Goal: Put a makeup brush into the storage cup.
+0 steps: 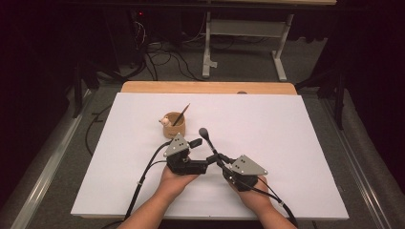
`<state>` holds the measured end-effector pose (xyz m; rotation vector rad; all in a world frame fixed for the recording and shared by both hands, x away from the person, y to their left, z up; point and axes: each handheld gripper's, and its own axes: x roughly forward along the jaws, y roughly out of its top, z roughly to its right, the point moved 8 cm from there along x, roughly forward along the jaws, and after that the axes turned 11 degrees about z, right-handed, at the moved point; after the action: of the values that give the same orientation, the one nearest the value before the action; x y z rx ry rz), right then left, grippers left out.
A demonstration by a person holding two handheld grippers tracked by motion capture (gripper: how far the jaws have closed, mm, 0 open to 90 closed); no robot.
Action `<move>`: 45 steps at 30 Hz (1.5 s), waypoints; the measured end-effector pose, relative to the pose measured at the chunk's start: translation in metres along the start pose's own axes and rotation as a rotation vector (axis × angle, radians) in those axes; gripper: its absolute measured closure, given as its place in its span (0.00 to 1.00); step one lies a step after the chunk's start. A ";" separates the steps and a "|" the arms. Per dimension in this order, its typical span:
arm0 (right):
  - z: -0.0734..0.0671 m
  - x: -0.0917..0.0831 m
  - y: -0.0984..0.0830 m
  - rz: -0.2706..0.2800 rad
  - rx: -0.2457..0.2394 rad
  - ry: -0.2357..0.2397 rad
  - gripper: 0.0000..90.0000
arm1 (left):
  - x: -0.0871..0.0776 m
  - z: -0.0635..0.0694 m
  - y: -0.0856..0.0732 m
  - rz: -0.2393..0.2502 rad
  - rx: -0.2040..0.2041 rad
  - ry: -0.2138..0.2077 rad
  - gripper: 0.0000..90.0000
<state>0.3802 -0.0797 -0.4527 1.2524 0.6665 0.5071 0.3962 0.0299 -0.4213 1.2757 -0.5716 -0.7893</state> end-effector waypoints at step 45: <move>-0.007 0.002 0.000 0.008 -0.015 0.024 0.91 | -0.007 -0.001 0.005 0.048 -0.074 -0.054 0.80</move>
<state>0.3764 -0.0736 -0.4538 1.2373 0.6774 0.5333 0.3933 0.0368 -0.4160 1.1720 -0.6091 -0.7999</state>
